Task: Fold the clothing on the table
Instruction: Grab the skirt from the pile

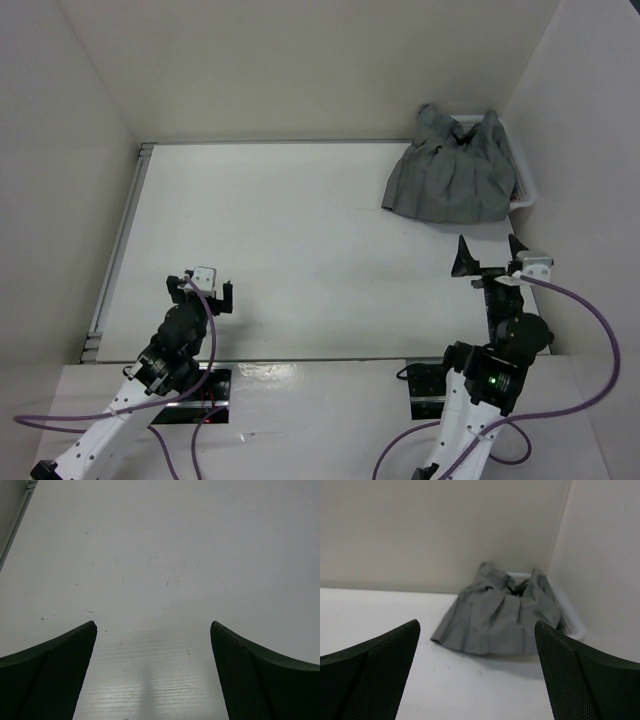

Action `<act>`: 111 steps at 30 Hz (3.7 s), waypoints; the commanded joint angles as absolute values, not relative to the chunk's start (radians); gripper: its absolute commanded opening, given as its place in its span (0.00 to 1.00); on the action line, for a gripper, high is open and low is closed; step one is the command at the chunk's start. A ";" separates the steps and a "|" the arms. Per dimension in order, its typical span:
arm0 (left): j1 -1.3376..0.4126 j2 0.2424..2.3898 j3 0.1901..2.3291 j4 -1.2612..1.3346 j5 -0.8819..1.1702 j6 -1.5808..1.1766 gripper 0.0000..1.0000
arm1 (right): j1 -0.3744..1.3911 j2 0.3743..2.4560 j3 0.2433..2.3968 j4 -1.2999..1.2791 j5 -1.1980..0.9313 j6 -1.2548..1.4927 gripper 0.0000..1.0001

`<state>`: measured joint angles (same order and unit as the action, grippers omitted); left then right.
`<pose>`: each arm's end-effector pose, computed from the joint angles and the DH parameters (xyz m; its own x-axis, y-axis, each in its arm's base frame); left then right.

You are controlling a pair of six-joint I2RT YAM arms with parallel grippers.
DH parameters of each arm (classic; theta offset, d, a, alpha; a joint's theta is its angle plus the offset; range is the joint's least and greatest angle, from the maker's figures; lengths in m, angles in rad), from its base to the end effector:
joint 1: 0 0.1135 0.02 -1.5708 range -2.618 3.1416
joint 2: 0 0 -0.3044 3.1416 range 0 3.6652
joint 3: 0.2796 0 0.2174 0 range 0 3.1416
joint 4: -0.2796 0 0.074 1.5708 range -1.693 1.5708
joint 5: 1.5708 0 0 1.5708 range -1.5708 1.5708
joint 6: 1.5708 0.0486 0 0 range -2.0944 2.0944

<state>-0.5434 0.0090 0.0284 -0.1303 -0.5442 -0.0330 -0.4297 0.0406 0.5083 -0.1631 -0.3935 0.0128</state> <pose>0.0457 0.0018 0.1675 -0.0947 0.0243 -0.9952 -0.0012 0.9997 0.0245 -0.0025 0.0216 0.3093 0.2733 -0.1122 -0.9554 0.0487 0.9935 -0.1028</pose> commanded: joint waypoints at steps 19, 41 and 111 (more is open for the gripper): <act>-0.652 -0.103 -0.005 -0.081 -0.666 -0.057 1.00 | -0.462 0.933 1.247 -0.568 -0.479 0.041 0.99; -0.643 -0.114 -0.005 -0.098 -0.657 -0.057 1.00 | -0.450 0.954 1.083 -0.488 -0.482 -0.006 0.99; 0.017 1.499 1.330 -0.537 0.004 -0.137 1.00 | -0.083 2.012 1.925 -0.633 -0.035 -0.040 0.99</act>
<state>0.0109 1.5330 1.3426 -0.5667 -0.0372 -0.1364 -0.0891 1.9652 1.8145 -0.6365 -0.0257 -0.0696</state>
